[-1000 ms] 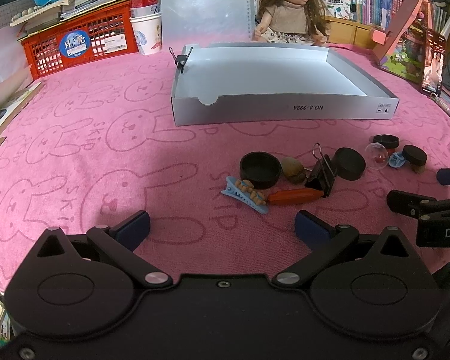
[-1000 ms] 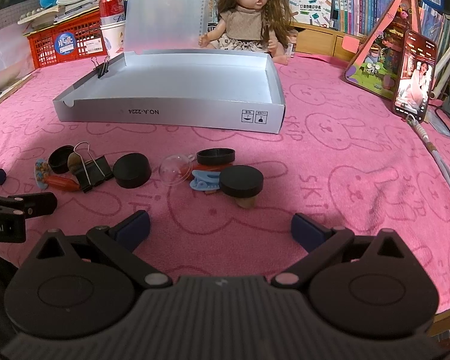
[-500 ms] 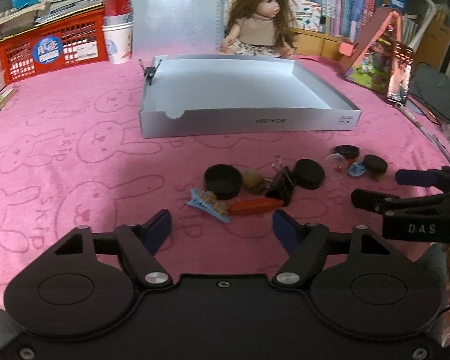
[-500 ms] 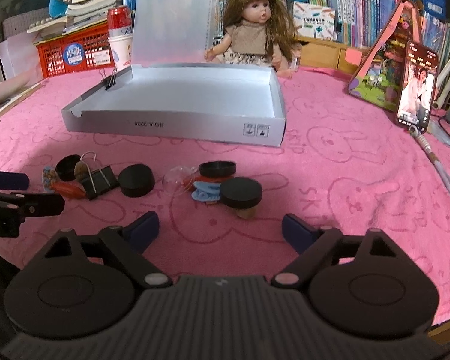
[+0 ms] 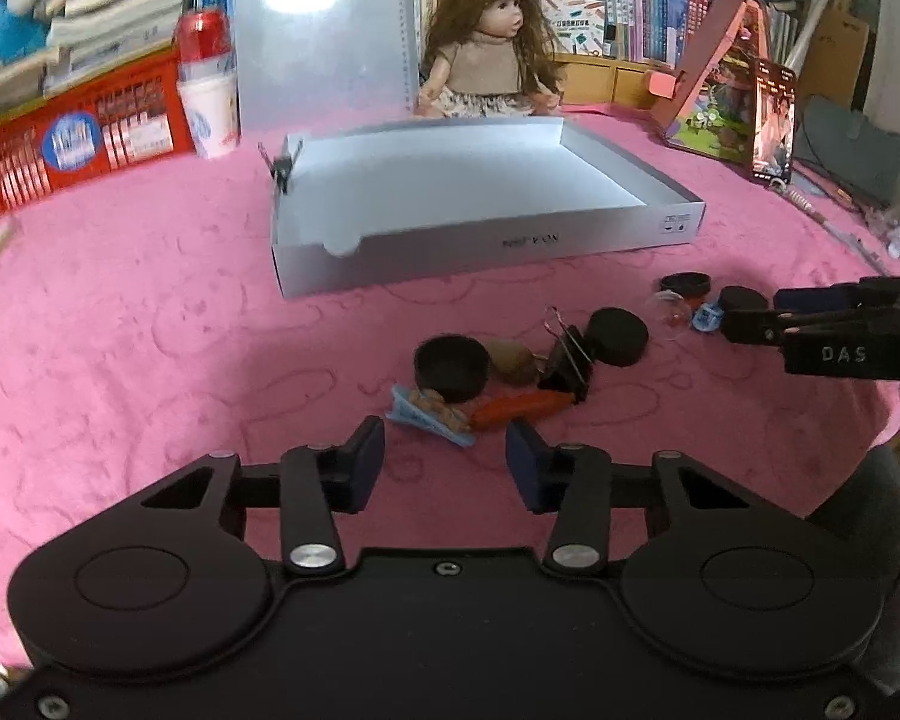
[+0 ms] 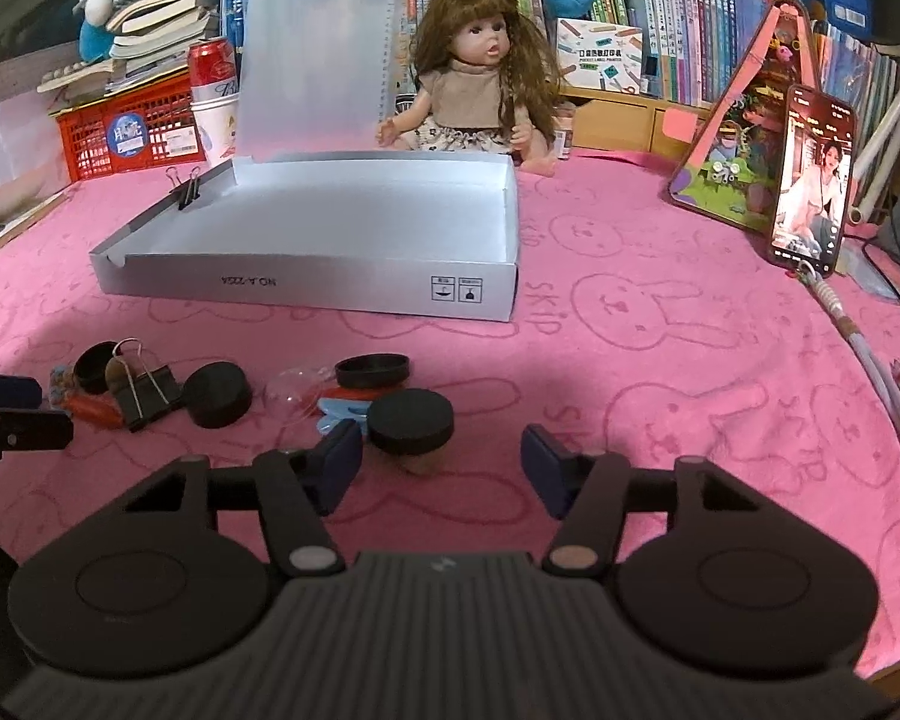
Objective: Organize rigid objects
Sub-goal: 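Grasp the blue hair clip with the left tool while the right tool grasps the black round lid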
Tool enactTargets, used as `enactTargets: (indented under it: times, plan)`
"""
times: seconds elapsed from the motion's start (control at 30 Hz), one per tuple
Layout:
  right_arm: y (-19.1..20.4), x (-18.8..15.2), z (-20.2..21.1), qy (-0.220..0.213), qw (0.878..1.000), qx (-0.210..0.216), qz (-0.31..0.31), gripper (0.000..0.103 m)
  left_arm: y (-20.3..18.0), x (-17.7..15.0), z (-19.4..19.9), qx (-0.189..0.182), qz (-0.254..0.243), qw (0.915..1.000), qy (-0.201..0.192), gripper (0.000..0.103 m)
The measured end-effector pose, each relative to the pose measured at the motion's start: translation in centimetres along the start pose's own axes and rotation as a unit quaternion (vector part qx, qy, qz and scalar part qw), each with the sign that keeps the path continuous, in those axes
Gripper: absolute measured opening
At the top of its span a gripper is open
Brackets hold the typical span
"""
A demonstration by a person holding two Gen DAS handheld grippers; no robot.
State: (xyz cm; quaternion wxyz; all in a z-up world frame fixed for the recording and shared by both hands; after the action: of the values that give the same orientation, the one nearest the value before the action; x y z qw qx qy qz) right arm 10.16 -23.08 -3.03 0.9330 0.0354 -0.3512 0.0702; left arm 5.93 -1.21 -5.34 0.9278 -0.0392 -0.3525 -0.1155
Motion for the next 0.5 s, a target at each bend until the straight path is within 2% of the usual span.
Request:
enactTargets:
  times: [0.17, 0.37, 0.5]
  plan:
    - [-0.03, 0.0, -0.26, 0.003, 1.0, 0.002, 0.0, 0.063, 0.08, 1.01, 0.1, 0.026, -0.041, 0.9983, -0.032, 0.047]
    - [-0.1, 0.23, -0.45, 0.003, 1.0, -0.001, 0.001, 0.051, -0.68, 0.95, -0.33, -0.015, -0.088, 0.9956, -0.027, 0.051]
    - [-0.03, 0.23, -0.47, 0.002, 1.0, -0.003, 0.003, 0.047, -0.36, 0.59, -0.48, -0.022, -0.091, 0.9955, -0.017, 0.051]
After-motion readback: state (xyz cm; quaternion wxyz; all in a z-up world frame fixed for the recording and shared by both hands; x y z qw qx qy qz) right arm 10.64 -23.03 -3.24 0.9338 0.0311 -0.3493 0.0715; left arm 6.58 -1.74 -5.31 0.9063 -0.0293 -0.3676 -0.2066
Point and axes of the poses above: each gripper's, at about its wrist camera, not at the fingertips, and z roughly against the way its jaws point, y to its left, x to its top, the point moved 10 cm from there along -z, roughly the way its jaws point, and after that the axes turned 7 degrees about y, right-handed, at the moved point
